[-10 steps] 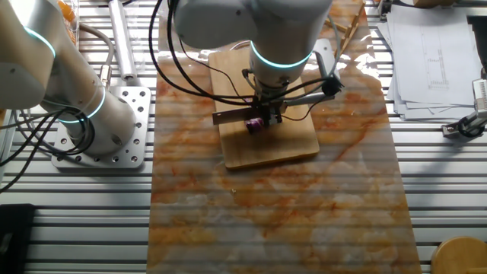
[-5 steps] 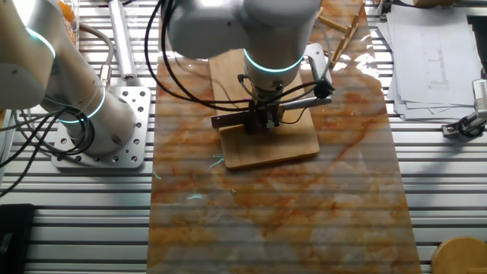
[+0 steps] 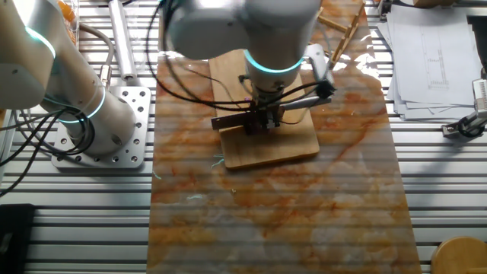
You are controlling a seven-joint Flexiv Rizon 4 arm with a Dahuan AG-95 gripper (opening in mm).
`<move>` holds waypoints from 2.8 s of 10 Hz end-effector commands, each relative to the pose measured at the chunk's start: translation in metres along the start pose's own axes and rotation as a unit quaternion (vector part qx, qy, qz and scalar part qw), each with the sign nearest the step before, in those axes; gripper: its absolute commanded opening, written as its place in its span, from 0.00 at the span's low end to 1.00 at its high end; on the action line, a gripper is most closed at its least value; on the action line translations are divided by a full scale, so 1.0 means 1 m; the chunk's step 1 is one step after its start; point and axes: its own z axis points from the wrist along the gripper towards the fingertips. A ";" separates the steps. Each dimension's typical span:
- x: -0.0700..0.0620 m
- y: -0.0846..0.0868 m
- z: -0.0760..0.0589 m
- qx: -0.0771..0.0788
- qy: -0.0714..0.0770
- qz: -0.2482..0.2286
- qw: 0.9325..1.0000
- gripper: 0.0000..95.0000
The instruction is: Chop the onions
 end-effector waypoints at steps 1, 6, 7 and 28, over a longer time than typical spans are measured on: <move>0.008 -0.006 -0.023 0.011 -0.007 0.033 0.999 0.00; 0.009 -0.014 -0.022 0.016 -0.010 0.092 0.996 0.00; 0.009 -0.015 -0.022 0.016 -0.011 0.097 0.995 0.00; 0.005 -0.021 -0.020 -0.019 -0.014 0.064 0.998 0.00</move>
